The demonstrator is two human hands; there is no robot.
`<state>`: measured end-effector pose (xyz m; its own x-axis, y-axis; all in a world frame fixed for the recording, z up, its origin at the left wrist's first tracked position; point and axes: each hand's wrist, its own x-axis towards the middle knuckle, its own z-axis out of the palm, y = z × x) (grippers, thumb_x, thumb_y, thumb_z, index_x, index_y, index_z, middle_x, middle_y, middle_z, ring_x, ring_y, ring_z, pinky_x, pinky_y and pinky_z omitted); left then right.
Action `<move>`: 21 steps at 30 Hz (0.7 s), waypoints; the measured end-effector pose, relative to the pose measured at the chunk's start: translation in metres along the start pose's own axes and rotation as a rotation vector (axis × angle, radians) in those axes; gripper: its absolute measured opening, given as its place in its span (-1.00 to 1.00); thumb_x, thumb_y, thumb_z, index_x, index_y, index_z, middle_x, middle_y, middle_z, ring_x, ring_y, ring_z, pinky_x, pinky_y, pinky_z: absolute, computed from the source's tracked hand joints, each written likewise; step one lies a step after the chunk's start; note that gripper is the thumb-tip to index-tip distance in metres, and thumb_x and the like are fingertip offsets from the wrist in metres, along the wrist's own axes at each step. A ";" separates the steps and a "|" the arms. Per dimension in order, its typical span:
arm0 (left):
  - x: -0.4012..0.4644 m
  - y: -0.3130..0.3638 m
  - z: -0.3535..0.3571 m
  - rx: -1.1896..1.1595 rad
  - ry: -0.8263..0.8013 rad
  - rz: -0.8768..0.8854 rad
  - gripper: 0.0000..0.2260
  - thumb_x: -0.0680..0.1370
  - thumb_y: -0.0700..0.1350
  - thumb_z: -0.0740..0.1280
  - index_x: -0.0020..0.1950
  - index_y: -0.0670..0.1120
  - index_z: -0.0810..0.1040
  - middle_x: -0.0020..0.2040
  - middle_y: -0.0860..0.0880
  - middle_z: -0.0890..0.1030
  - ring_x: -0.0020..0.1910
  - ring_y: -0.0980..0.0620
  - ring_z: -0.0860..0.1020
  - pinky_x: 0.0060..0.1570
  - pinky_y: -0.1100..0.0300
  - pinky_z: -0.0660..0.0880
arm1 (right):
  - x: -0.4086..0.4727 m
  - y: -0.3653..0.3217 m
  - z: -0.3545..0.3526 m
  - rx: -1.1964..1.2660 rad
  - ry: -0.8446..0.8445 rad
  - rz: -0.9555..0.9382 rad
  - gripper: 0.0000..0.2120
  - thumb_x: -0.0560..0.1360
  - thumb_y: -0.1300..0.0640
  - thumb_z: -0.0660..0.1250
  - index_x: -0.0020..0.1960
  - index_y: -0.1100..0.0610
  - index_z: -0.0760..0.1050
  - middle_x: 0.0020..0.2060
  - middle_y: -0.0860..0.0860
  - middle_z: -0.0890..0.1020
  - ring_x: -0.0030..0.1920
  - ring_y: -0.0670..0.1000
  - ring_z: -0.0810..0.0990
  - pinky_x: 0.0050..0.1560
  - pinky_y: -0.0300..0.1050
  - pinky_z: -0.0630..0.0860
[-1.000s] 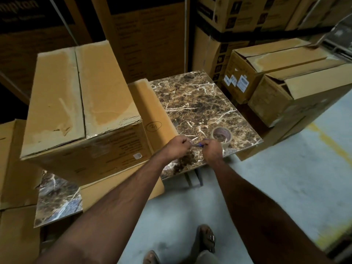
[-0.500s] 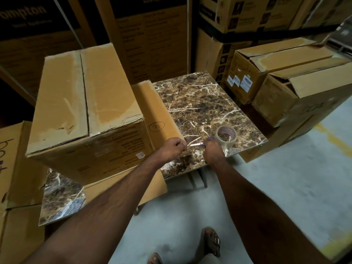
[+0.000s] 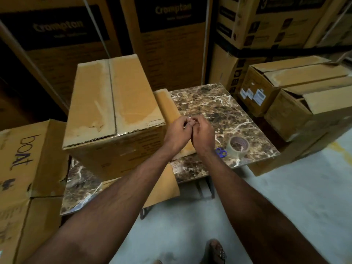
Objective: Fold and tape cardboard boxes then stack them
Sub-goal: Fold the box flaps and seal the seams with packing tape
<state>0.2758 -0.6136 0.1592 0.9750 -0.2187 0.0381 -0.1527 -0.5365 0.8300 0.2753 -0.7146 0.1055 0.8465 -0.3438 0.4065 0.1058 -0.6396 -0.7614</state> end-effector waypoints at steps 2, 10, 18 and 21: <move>-0.005 0.017 -0.036 0.088 0.189 0.117 -0.83 0.65 -0.11 0.23 -0.05 -0.11 0.57 -0.15 -0.02 0.61 -0.16 0.00 0.54 -0.20 0.05 0.45 | 0.007 -0.034 0.006 0.052 0.073 -0.079 -0.73 0.61 0.18 0.17 0.19 0.20 0.57 -0.01 0.11 0.66 -0.02 0.09 0.58 -0.08 -0.04 0.48; -0.045 -0.067 -0.177 0.533 0.615 0.231 -0.81 0.61 -0.12 0.21 0.09 -0.11 0.59 0.02 -0.09 0.59 0.00 -0.06 0.52 -0.01 0.05 0.45 | -0.035 -0.117 0.082 -0.138 -0.210 -0.682 -0.65 0.61 -0.01 0.17 0.25 0.11 0.58 0.17 0.08 0.61 0.17 0.13 0.53 0.17 0.07 0.40; -0.062 -0.151 -0.183 0.944 0.549 0.336 -0.61 0.61 0.17 0.22 0.25 -0.06 0.58 0.21 -0.08 0.60 0.16 -0.11 0.53 0.08 -0.01 0.39 | -0.031 -0.108 0.116 -0.460 -0.031 -0.881 -0.55 0.59 -0.23 0.21 0.33 0.01 0.56 0.27 0.01 0.61 0.19 0.11 0.58 0.12 0.05 0.37; -0.063 -0.169 -0.175 1.081 0.578 0.346 -0.52 0.57 0.18 0.26 0.39 -0.06 0.47 0.35 -0.08 0.54 0.32 -0.09 0.44 0.23 -0.03 0.30 | -0.032 -0.101 0.122 -0.523 -0.053 -0.891 -0.47 0.56 -0.27 0.20 0.38 0.04 0.48 0.34 0.06 0.55 0.28 0.15 0.54 0.22 0.12 0.36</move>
<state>0.2683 -0.3668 0.1137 0.7445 -0.2398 0.6231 -0.1993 -0.9706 -0.1353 0.3016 -0.5555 0.1077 0.5952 0.4235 0.6829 0.4761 -0.8705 0.1248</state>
